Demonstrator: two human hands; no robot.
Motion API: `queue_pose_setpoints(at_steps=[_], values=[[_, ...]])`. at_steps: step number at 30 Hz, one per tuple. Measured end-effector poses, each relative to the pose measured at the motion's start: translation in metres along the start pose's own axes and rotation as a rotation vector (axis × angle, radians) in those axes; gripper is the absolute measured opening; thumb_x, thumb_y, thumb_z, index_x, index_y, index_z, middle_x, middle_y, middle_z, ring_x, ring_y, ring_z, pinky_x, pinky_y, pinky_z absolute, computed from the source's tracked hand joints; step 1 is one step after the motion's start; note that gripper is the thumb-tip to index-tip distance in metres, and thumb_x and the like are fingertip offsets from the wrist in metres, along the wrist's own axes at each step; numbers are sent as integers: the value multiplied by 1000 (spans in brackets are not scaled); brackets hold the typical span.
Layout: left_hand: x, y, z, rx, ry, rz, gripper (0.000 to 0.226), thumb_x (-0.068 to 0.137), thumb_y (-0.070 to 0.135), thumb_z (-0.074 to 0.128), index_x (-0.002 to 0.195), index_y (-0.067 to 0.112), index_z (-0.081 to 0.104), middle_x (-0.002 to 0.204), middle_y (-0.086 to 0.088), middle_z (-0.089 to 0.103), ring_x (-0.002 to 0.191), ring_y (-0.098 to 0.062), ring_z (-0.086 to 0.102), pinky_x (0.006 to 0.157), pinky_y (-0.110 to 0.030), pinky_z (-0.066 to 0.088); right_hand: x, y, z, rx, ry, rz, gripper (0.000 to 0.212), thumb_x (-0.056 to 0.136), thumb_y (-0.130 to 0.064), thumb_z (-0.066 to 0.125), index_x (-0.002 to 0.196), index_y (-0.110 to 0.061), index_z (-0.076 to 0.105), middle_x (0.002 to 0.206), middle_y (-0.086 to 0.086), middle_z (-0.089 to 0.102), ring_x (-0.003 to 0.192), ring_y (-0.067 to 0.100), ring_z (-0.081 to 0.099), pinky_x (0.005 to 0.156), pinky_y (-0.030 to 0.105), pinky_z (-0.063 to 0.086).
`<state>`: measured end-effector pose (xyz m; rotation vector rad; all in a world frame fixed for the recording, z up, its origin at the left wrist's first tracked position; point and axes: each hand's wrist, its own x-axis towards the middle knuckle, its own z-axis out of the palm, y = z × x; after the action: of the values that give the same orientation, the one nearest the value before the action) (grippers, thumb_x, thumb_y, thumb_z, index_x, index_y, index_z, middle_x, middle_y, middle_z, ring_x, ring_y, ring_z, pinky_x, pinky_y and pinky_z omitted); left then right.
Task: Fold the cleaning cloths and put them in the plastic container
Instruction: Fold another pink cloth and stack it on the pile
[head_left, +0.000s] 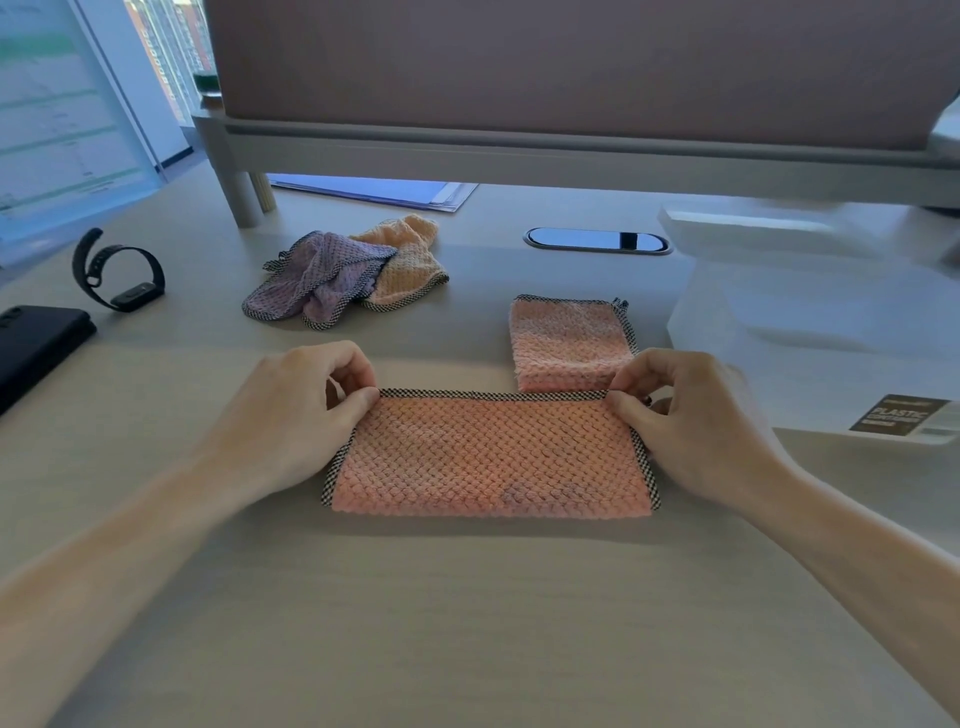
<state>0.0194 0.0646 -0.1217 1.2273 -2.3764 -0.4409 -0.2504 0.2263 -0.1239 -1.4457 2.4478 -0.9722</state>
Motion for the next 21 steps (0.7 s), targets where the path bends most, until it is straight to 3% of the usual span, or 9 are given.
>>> queue_pose_setpoints(at_steps=[8, 11, 14, 17, 19, 21], values=[[-2, 3, 3, 30, -3, 11, 12, 90, 22, 71, 83, 29, 64, 73, 15, 63, 71, -2, 60, 61, -18, 41, 3, -2, 2, -53, -21, -25, 12, 88, -17, 74, 80, -25, 70, 78, -14, 68, 61, -4, 55, 54, 5, 41], [-4, 10, -3, 95, 27, 84, 12, 92, 28, 68, 102, 30, 63, 102, 10, 65, 96, -14, 63, 82, -29, 46, 2, -5, 0, -118, -55, -54, 10, 88, -20, 74, 83, -27, 68, 81, -13, 68, 61, -4, 54, 54, 7, 37], [-16, 39, -4, 135, -15, 257, 39, 97, 40, 53, 134, 28, 58, 137, 9, 58, 128, -14, 50, 108, -32, 36, -1, -19, -11, -298, -20, -155, 6, 92, -31, 68, 95, -26, 66, 97, -9, 67, 77, 8, 63, 69, 24, 52], [-31, 62, 17, 227, -234, 317, 77, 91, 61, 10, 160, 31, 24, 168, 9, 24, 155, -11, 17, 124, -30, 15, -18, -54, -3, -453, 57, -328, 27, 97, -42, 53, 115, -26, 64, 114, -7, 63, 102, 18, 63, 77, 33, 52], [-36, 60, 33, 301, -334, 310, 84, 85, 60, -7, 163, 29, 0, 172, 8, -1, 158, -9, -7, 126, -30, -4, -35, -73, 18, -434, -43, -443, 44, 97, -47, 40, 129, -25, 59, 128, -6, 61, 116, 18, 59, 91, 33, 50], [-39, 53, 41, 335, -362, 317, 85, 82, 54, -11, 162, 28, -12, 172, 8, -11, 156, -8, -18, 125, -29, -12, -47, -73, 41, -394, -229, -444, 65, 99, -53, 20, 153, -21, 39, 157, -4, 42, 144, 16, 38, 118, 34, 34]])
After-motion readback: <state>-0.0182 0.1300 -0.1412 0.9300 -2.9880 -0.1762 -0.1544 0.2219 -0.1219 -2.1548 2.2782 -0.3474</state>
